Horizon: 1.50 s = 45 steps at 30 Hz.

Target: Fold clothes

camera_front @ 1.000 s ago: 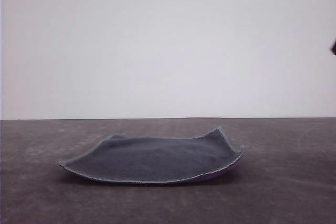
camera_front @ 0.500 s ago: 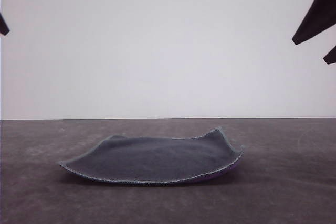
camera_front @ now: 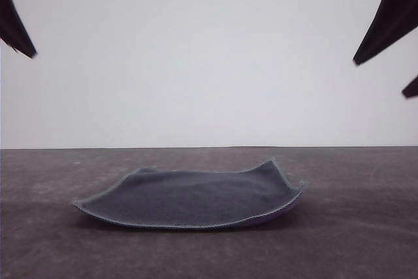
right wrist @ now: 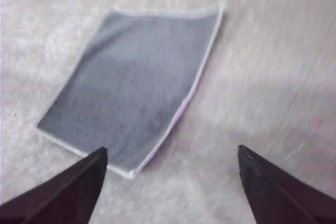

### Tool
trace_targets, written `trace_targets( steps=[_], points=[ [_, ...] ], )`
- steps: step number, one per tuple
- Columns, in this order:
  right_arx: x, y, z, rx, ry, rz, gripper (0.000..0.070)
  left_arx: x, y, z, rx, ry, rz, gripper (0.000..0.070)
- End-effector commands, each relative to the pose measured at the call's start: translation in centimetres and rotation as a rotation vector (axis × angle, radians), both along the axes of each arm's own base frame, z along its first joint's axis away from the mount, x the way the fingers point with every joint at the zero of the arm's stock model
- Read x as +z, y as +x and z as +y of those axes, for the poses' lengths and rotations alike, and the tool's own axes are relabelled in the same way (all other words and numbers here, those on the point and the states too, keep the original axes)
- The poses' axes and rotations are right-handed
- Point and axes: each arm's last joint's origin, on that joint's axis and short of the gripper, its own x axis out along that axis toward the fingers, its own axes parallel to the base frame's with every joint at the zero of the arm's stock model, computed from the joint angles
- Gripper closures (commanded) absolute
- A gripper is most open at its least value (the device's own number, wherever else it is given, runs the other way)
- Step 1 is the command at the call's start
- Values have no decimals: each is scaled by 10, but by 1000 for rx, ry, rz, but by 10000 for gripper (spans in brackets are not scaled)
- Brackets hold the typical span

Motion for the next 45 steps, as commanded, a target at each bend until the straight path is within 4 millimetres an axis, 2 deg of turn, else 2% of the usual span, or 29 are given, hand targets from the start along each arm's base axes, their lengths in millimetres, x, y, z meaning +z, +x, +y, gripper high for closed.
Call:
trace_targets(
  steps=[1, 15, 26, 39, 45],
  points=[
    [3, 7, 2, -9, 39, 23, 202, 2, 8, -3, -8, -34, -1, 240],
    [-38, 63, 21, 51, 158, 136, 211, -38, 76, -22, -20, -121, 60, 241],
    [-72, 104, 21, 30, 224, 164, 221, -85, 126, -35, 7, -160, 50, 241],
    [-78, 162, 20, 17, 247, 174, 221, -116, 190, -53, -16, -188, 138, 241],
    [-83, 182, 23, 26, 256, 185, 221, -128, 216, -61, -32, -220, 189, 241]
  ],
)
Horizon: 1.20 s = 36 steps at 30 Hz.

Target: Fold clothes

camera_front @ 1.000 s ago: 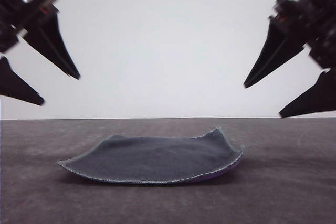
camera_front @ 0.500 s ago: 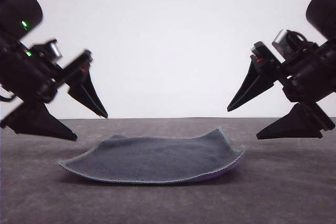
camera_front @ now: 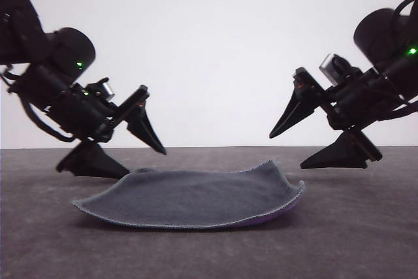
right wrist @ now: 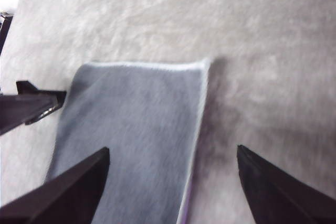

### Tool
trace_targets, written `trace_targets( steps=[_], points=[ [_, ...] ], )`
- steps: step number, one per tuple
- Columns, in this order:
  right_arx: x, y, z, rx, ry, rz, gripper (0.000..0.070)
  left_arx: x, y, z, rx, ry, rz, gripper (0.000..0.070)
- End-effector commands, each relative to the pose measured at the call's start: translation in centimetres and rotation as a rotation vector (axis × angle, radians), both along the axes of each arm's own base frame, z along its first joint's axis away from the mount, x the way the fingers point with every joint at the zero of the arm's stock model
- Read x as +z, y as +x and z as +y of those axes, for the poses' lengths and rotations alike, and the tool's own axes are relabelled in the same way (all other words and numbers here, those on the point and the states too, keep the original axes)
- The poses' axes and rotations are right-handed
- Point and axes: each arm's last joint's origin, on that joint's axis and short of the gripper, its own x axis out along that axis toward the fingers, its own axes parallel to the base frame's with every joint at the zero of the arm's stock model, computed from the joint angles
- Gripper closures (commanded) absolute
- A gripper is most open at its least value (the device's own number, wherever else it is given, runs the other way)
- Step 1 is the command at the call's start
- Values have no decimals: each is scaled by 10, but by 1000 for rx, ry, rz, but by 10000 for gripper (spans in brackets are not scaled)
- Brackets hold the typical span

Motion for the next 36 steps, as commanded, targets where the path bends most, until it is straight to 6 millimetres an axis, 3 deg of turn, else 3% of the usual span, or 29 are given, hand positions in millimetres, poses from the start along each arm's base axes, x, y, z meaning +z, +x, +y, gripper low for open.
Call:
trace_targets(
  steps=[1, 6, 15, 21, 23, 27, 31, 36],
  points=[
    [-2, 7, 2, 5, 9, 1, 221, -12, 7, -3, -1, -5, 43, 241],
    [-10, 15, 3, 5, 6, 18, 221, -14, 21, -8, -17, -42, 71, 242],
    [-31, 37, 9, 40, 30, 65, 224, -14, 23, -8, -16, -42, 70, 242],
    [-31, 49, 15, 65, 52, 61, 373, -13, 23, -8, -16, -41, 69, 244],
    [-31, 50, 16, 53, 39, 59, 441, -13, 24, -8, -14, -41, 67, 290],
    [-31, 49, 17, 44, 26, 62, 559, -13, 25, -5, 0, -33, 64, 462],
    [-32, 49, 19, 27, 1, 56, 670, -14, 26, -1, 23, -20, 60, 580],
    [-31, 49, 20, 34, 5, 50, 697, -14, 27, 3, 34, -20, 60, 689]
  ],
)
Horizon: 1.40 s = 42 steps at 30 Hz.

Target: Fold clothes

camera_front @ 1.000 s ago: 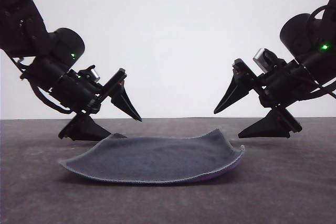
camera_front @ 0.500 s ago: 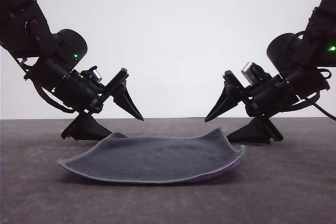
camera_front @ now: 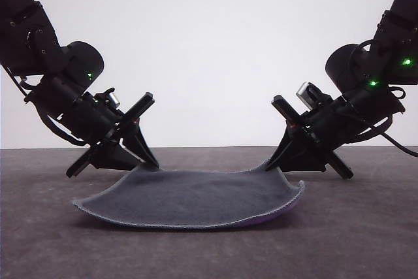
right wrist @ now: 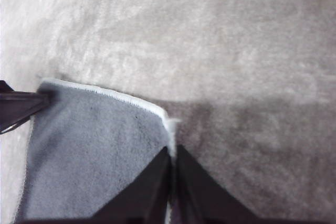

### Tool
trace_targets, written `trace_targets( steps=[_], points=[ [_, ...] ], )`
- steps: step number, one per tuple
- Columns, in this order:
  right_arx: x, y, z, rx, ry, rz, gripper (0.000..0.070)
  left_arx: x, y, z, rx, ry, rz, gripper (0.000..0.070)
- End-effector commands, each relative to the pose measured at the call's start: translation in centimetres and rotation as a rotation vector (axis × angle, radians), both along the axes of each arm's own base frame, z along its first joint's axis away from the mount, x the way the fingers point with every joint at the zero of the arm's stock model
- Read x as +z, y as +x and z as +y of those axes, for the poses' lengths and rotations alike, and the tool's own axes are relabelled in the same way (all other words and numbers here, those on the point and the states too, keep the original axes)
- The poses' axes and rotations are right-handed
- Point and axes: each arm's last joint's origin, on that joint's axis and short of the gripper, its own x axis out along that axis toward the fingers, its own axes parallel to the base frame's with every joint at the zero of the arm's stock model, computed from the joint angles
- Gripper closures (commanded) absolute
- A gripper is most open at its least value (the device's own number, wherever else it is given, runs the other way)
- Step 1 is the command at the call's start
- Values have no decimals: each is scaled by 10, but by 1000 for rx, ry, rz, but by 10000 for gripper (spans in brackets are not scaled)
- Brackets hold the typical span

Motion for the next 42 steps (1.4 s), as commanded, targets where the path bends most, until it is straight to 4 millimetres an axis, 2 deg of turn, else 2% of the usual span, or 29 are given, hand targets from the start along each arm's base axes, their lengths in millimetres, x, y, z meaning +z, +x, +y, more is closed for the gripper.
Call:
trace_targets(
  steps=[1, 11, 20, 24, 35, 42],
  points=[
    [-5, 4, 3, 6, 4, 3, 697, -7, 4, 0, 1, 2, 10, 692],
    [7, 1, 3, 49, 9, -34, 697, -3, 3, 3, -22, -2, -5, 692],
    [34, -10, 2, 95, -29, -88, 697, 24, -8, 6, -69, 59, -55, 692],
    [42, -16, 4, 124, -47, -90, 697, 36, -14, 7, -93, 78, -64, 692],
    [54, -35, 16, 175, -58, -114, 697, 49, -34, 5, -144, 112, -59, 692],
    [61, -59, 13, 180, -54, -153, 697, 62, -53, 9, -147, 111, -81, 692]
  ],
)
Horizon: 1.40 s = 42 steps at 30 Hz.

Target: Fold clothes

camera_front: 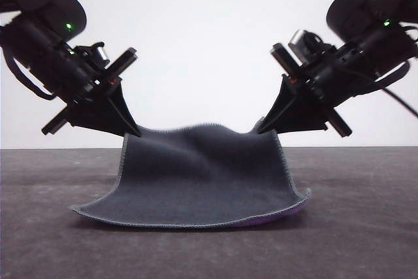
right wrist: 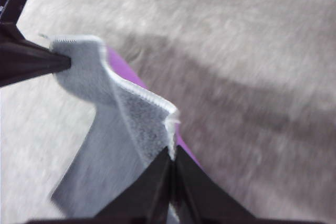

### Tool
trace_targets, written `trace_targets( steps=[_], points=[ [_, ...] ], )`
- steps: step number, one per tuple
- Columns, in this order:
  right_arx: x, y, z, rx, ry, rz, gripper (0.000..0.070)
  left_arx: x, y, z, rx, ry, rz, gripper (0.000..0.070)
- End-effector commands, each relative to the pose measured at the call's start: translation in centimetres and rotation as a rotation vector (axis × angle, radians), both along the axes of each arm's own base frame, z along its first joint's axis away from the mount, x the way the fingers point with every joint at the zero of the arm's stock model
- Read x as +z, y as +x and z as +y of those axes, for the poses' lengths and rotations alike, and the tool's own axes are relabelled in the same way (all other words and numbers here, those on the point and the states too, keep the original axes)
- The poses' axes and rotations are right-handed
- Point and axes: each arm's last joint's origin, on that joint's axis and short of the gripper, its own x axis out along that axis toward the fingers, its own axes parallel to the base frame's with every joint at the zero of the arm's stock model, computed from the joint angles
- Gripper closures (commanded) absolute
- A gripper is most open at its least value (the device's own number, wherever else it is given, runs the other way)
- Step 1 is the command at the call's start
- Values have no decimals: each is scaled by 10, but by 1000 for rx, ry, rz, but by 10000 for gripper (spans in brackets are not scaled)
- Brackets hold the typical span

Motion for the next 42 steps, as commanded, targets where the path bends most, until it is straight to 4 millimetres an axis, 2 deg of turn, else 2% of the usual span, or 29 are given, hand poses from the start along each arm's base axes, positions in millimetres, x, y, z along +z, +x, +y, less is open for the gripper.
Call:
trace_targets(
  steps=[1, 11, 21, 26, 27, 29, 30, 32, 33, 35, 42],
  points=[
    [2, -3, 1, 10, -1, -29, 697, 0, -3, -1, -15, 9, -8, 692],
    [7, -39, -2, 36, 8, -48, 697, -5, -43, -7, -52, 61, 3, 692],
    [0, -78, -11, 39, 4, -44, 697, -12, -79, 2, -45, 70, 22, 692],
    [-4, -89, -14, 49, 1, -11, 691, -10, -94, 3, -56, 69, 30, 689],
    [-4, -91, -14, 53, -4, 2, 672, -9, -96, 3, -55, 68, 40, 680],
    [-6, -94, -13, 62, -13, 26, 550, -10, -100, 3, -53, 70, 63, 611],
    [-6, -96, -13, 64, -19, 40, 464, -10, -102, 3, -55, 74, 77, 531],
    [-7, -98, -13, 71, -28, 64, 392, -9, -106, 3, -59, 83, 103, 378],
    [-7, -100, -13, 76, -33, 68, 392, -9, -108, 4, -60, 87, 117, 338],
    [-5, -103, -13, 81, -37, 70, 392, -8, -113, 5, -60, 92, 135, 301],
    [13, -118, -19, 77, -36, 44, 392, 12, -137, 14, -49, 101, 103, 302]
  ],
)
